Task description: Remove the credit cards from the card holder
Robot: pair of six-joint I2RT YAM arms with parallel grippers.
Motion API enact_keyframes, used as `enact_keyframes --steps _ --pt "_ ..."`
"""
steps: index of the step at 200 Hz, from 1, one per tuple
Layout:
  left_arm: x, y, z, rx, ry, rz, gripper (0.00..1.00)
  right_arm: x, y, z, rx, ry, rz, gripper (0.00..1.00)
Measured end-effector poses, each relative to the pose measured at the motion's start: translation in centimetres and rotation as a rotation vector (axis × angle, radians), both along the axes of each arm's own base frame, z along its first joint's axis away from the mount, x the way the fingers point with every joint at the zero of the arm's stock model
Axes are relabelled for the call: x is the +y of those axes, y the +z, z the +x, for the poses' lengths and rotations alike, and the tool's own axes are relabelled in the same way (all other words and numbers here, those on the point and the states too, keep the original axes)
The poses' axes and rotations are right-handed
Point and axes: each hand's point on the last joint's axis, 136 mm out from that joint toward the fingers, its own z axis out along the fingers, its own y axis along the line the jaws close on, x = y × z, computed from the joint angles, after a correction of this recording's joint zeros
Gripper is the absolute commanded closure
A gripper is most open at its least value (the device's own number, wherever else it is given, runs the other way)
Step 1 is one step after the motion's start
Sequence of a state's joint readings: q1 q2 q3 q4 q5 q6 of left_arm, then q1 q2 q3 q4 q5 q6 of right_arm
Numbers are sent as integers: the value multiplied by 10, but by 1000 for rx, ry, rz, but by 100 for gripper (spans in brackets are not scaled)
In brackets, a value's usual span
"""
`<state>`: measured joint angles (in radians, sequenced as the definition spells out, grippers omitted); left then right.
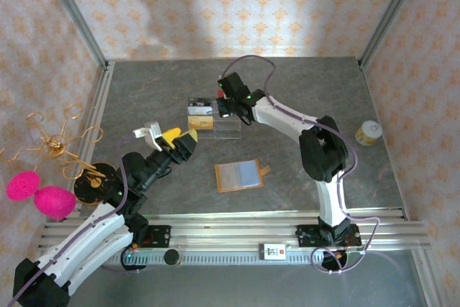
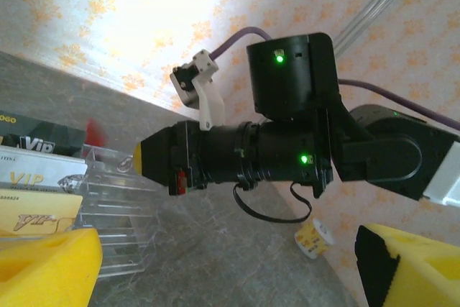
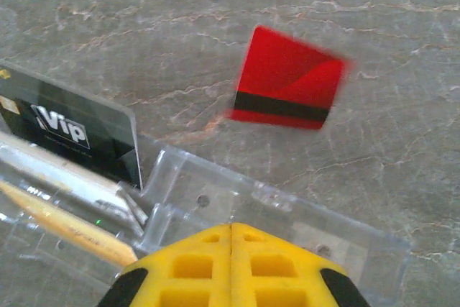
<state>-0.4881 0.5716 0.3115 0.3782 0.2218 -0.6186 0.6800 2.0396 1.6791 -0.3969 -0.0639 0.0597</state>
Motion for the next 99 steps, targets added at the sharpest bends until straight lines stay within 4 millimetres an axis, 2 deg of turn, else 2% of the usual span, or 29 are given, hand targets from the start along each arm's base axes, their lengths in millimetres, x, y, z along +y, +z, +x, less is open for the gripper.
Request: enact_keyframes --steps 17,39,85,99 --pt "-2 0 -1 0 -12 3 13 1 1 5 -4 -7 -1 99" --pt "-3 -2 -2 2 -22 12 13 0 3 6 -6 -7 0 92" --pt "-3 -1 -4 -6 -25 15 11 -8 10 -6 -6 -12 13 84" --pt "-3 -2 -4 -4 -24 15 10 -11 18 -10 -17 -18 29 75"
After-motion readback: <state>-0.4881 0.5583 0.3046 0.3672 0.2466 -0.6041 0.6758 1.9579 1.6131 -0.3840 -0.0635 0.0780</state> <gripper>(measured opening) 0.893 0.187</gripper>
